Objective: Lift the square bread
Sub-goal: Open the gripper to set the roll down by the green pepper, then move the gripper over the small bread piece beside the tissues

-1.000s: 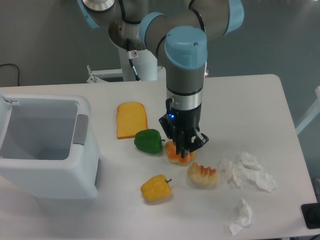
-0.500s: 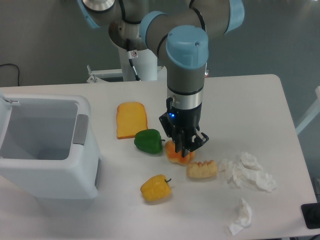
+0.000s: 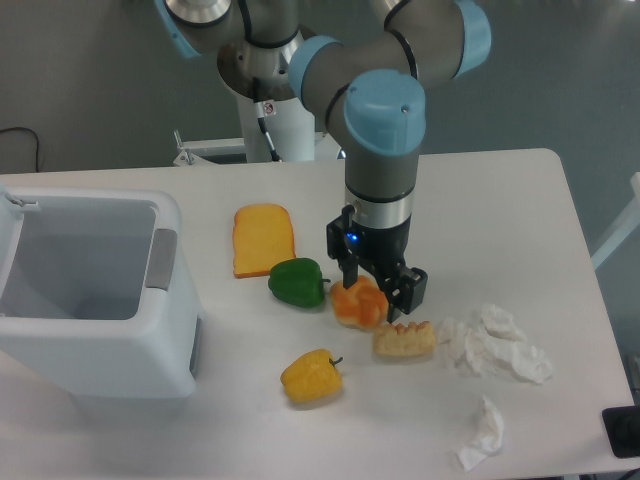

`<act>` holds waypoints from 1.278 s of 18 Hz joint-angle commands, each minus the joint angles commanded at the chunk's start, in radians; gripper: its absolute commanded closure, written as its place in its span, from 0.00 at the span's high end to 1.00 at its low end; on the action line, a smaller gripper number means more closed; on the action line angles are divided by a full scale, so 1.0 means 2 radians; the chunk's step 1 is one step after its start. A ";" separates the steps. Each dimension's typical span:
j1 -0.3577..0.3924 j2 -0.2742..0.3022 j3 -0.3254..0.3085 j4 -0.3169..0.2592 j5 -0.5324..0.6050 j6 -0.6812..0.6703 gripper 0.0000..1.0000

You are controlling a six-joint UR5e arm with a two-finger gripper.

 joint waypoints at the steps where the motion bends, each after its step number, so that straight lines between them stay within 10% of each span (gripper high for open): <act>1: 0.008 -0.007 0.005 0.001 0.002 0.036 1.00; 23: 0.021 -0.102 0.019 0.008 0.000 0.176 1.00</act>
